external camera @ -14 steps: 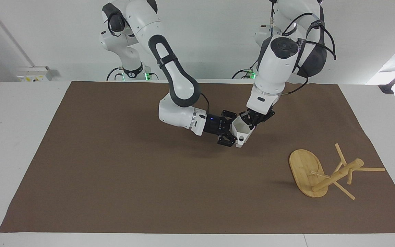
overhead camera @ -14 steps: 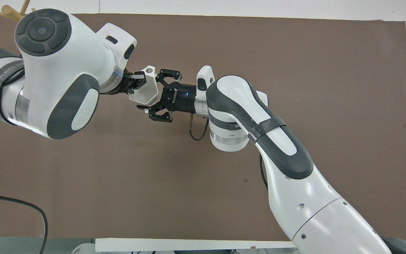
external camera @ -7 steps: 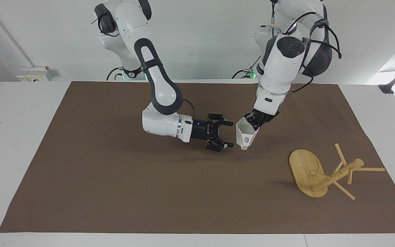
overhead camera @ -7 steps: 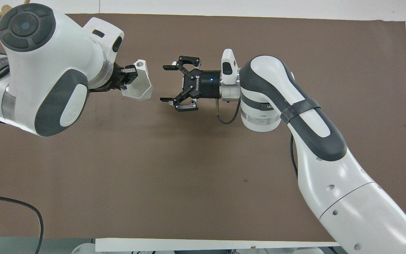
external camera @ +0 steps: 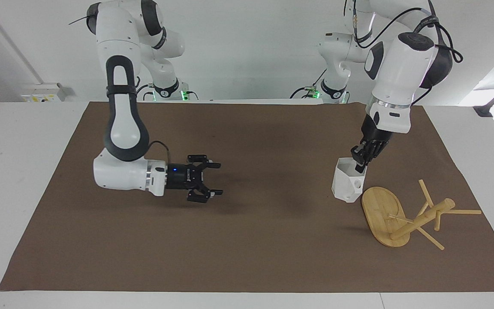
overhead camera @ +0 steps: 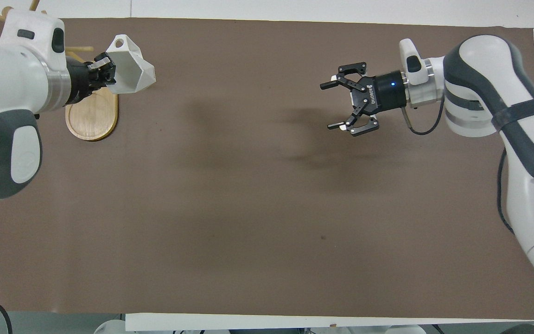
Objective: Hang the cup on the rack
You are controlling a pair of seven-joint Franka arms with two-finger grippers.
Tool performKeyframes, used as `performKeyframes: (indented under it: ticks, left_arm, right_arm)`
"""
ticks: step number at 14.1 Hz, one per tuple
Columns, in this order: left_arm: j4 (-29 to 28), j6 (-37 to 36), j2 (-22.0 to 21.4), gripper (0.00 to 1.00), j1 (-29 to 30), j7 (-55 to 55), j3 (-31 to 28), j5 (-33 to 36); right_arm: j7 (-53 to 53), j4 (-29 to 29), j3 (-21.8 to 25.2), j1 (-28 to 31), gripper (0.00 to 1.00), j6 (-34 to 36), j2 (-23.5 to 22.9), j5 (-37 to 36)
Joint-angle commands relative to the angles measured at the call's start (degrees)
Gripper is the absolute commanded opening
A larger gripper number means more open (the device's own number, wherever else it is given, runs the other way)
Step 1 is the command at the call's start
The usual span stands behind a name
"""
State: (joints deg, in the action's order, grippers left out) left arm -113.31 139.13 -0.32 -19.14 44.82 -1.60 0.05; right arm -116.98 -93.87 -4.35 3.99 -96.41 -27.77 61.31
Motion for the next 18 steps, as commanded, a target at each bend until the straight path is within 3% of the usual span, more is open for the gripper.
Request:
performKeyframes:
  ticks: [1, 3, 5, 8, 10, 15, 18]
  left_arm:
    - [-15.5, 17.4, -7.1, 0.0, 1.8, 1.6, 0.3, 0.0]
    - [-20.6, 23.4, -8.6, 0.0, 2.8, 1.5, 0.4, 0.0]
    - [-26.1, 35.4, -8.6, 0.0, 3.1, 1.8, 0.4, 0.0]
    - [-29.1, 49.0, -5.1, 0.0, 3.8, 3.5, 0.4, 0.0]
    - [-28.9, 51.0, -3.7, 0.0, 4.5, 3.5, 0.4, 0.0]
    - [-23.7, 50.5, 0.4, 0.0, 6.6, 3.5, 0.5, 0.0]
    - [-21.3, 50.4, 3.5, 0.0, 7.3, 3.5, 0.5, 0.1]
  right_arm:
    - [9.4, 0.4, -0.7, 3.5, 0.99, 1.7, 5.7, -13.5]
    - [18.4, 0.3, -0.7, 3.9, 0.99, 2.2, 11.3, -23.9]
    - [29.6, 0.4, -0.7, 3.6, 0.99, 3.4, 16.0, -33.6]
    - [44.0, 0.4, -0.6, 3.1, 0.99, 3.2, 19.3, -45.9]
    - [57.5, 0.4, -0.7, 3.0, 0.99, 4.1, 20.9, -54.3]
    - [95.4, 0.3, 4.8, -7.5, 0.99, 8.1, 24.9, -58.1]
    - [110.7, 0.0, 7.0, -10.4, 0.99, 12.0, 27.5, -60.5]
